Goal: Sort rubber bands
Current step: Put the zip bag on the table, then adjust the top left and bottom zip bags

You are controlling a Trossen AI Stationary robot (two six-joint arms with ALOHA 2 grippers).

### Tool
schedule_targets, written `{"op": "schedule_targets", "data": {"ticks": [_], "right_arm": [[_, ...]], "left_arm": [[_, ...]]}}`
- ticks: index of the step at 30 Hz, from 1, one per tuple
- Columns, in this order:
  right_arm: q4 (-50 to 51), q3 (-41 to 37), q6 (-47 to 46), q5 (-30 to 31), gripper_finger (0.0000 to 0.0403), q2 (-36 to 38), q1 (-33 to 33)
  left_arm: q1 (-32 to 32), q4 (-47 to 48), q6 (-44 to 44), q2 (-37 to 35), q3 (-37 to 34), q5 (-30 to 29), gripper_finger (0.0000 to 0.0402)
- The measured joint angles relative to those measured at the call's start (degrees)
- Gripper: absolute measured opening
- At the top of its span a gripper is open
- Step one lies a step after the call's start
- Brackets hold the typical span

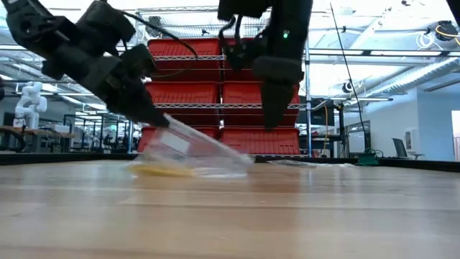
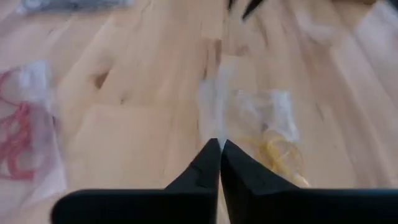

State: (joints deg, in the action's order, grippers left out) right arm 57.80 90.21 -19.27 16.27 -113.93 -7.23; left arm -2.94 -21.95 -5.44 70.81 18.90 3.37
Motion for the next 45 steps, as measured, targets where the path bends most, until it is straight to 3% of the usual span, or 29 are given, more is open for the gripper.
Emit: {"op": "schedule_targets", "data": {"ticks": [5, 9, 13, 17, 19, 23, 27, 32, 39, 45], "right_arm": [[3.1, 0.2, 3.1, 0.8, 0.0162, -0.1, 4.4], [3.9, 0.2, 7.9, 1.1, 0.0187, 0.0, 6.3], [-2.7, -1.9, 15.8, -1.2, 0.0142, 0.1, 6.8], [-12.7, -7.9, 20.1, -5.8, 0.0037, 0.1, 7.8], [-19.2, -11.8, 20.1, -7.2, 0.0012, 0.1, 8.4], [-33.6, -17.8, 17.5, -13.1, 0.0007, 0.3, 8.2], [-40.9, -20.0, 13.3, -13.4, 0.0002, 0.3, 6.6], [-48.0, -19.9, 10.4, -13.3, 0.0001, 0.3, 4.2], [-48.9, -20.5, 8.2, -13.4, 0.0, -0.2, 2.8], [-39.7, -21.9, 5.1, -11.0, 0.0, 0.5, 2.8]], "left_arm": [[0.0, -5.6, -0.1, 5.7, 0.1, -2.1, 0.0079], [-0.9, -6.5, 0.3, 8.1, 1.5, -6.9, 0.0123], [-3.2, -6.4, 2.8, 7.8, 2.7, -11.7, 0.015], [-7.1, -5.5, 4.5, 5.9, 3.1, -14.8, 0.0154], [-9.6, -4.0, 4.5, 5.6, 3.1, -14.9, 0.0149], [-15.0, -2.3, 4.3, 6.3, 3.1, -10.9, 0.012], [-18.4, -3.4, 4.3, 9.2, 3.9, -3.6, 0.0074], [-19.8, -3.5, 7.0, 15.4, 8.0, -1.4, 0.0023], [-20.4, -2.1, 8.6, 21.8, 10.5, -0.8, 0.0006], [-20.3, 3.8, 10.1, 20.7, 10.5, -0.6, 0.0003]]}}
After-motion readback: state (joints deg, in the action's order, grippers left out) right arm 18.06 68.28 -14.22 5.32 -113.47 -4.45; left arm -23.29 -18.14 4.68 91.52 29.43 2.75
